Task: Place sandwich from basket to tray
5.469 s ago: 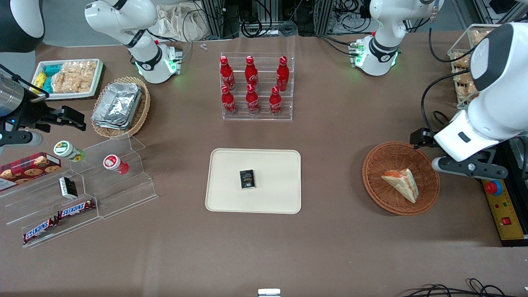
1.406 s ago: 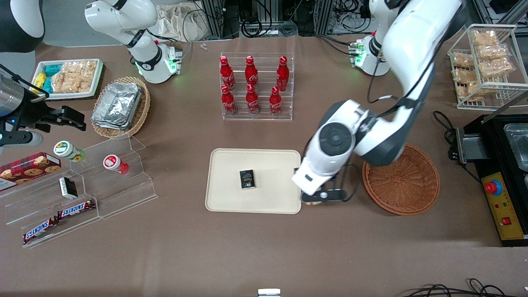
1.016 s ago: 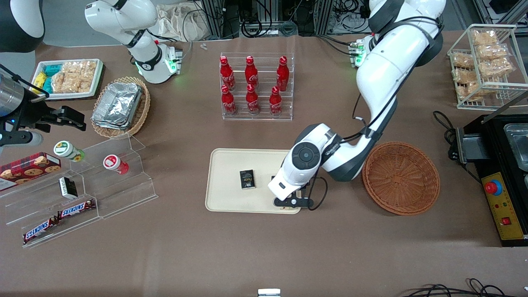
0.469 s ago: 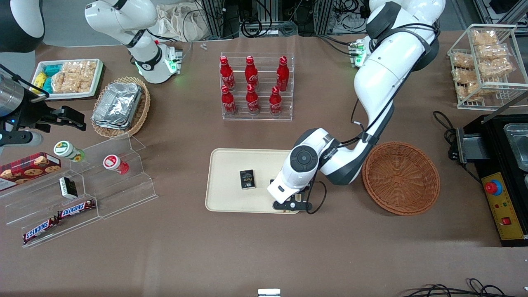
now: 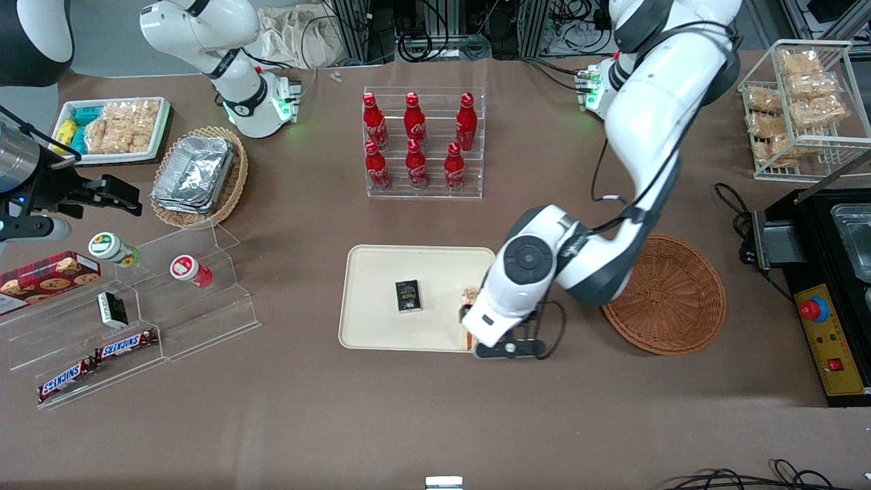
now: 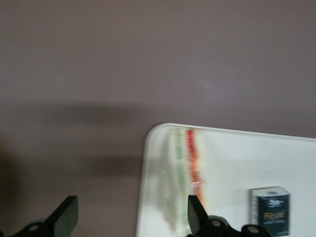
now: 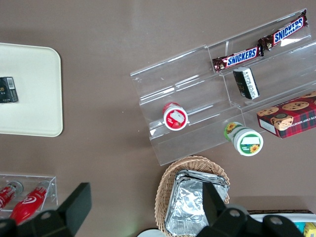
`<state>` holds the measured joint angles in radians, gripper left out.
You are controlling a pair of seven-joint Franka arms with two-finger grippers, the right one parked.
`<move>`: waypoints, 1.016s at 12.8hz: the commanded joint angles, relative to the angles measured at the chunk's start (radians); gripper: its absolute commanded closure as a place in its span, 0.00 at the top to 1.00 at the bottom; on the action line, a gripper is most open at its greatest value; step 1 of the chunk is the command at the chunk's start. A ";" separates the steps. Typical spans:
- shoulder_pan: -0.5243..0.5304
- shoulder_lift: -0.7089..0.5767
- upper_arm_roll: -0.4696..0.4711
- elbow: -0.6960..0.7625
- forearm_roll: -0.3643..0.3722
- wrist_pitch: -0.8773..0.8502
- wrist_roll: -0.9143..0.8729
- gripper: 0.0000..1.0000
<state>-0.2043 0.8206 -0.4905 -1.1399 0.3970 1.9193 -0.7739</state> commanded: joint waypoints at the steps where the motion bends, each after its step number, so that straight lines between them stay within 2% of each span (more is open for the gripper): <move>1: 0.112 -0.168 -0.025 -0.117 -0.001 -0.080 -0.013 1.00; 3: 0.222 -0.307 -0.077 -0.260 -0.029 -0.057 -0.008 1.00; 5: 0.352 -0.447 -0.167 -0.409 -0.035 -0.060 0.017 1.00; 7: 0.500 -0.568 -0.252 -0.515 -0.101 -0.083 0.163 1.00; 8: 0.550 -0.625 -0.266 -0.544 -0.146 -0.115 0.259 1.00; 11: 0.629 -0.672 -0.261 -0.503 -0.196 -0.245 0.549 1.00; 13: 0.640 -0.649 -0.255 -0.425 -0.202 -0.272 0.596 1.00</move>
<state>0.4144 0.1617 -0.7382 -1.6159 0.2137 1.6793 -0.2371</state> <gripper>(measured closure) 0.000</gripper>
